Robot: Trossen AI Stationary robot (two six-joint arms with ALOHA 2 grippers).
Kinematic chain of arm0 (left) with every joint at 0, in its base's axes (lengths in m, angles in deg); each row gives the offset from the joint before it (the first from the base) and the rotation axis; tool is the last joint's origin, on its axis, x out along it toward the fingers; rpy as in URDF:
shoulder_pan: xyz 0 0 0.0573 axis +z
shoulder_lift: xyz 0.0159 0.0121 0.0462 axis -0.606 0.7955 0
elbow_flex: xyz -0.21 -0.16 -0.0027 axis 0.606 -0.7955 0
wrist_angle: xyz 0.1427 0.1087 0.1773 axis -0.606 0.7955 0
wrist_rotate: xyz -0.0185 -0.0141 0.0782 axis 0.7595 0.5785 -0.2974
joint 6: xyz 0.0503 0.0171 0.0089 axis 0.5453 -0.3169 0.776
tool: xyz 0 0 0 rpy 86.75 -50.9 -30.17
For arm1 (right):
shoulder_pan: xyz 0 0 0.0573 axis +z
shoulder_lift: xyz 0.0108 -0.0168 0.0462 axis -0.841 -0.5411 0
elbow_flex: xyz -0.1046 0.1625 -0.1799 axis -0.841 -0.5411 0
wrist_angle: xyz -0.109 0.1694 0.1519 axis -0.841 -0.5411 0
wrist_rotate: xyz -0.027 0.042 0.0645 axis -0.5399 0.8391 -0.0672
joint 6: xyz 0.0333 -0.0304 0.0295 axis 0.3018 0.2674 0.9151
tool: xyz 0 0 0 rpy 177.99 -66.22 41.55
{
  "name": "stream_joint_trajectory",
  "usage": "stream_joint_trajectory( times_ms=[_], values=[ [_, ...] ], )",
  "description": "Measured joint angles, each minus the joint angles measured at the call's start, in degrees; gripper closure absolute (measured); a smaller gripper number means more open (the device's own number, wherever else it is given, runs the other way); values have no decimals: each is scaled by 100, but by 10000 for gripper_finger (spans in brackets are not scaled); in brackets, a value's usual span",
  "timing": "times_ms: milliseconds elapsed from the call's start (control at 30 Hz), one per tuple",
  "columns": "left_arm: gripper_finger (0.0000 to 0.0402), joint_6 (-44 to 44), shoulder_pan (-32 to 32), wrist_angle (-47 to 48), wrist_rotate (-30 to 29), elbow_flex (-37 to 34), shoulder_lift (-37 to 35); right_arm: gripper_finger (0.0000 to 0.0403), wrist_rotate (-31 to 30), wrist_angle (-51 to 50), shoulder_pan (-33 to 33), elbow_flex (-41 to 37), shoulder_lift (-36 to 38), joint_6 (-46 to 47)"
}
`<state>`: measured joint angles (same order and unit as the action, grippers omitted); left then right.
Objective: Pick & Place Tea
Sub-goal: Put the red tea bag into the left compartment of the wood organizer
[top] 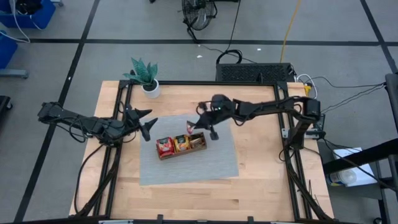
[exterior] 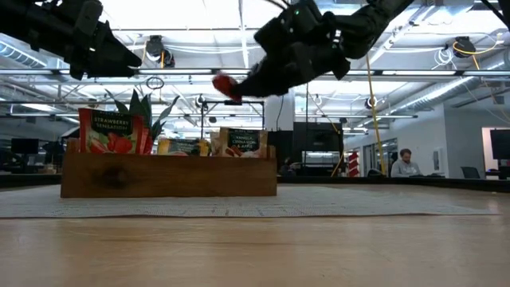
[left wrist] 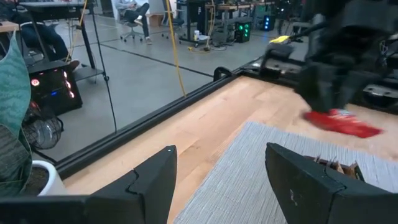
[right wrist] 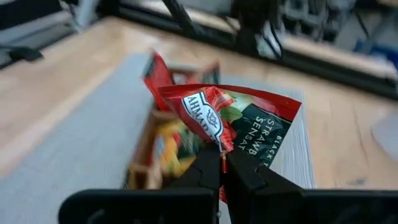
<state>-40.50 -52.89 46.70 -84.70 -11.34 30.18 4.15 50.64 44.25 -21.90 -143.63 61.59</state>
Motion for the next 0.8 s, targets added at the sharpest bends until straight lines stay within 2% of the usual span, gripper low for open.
stream_joint_trajectory(
  times_ms=[233,400,567,667,800],
  values=[
    [158,-28,0,-82,2,2,0,403,270,884,686,-5,-66,-482],
    [158,-347,6,-84,0,2,59,403,217,1339,901,184,-482,-516],
    [158,-880,212,-204,-95,9,349,403,-544,1435,939,252,-607,-542],
    [158,-1151,387,-303,54,9,657,403,-1027,1410,925,253,-609,-567],
    [158,-983,640,-1151,1128,8,1167,403,-1471,1410,919,253,-608,-670]
  ],
)
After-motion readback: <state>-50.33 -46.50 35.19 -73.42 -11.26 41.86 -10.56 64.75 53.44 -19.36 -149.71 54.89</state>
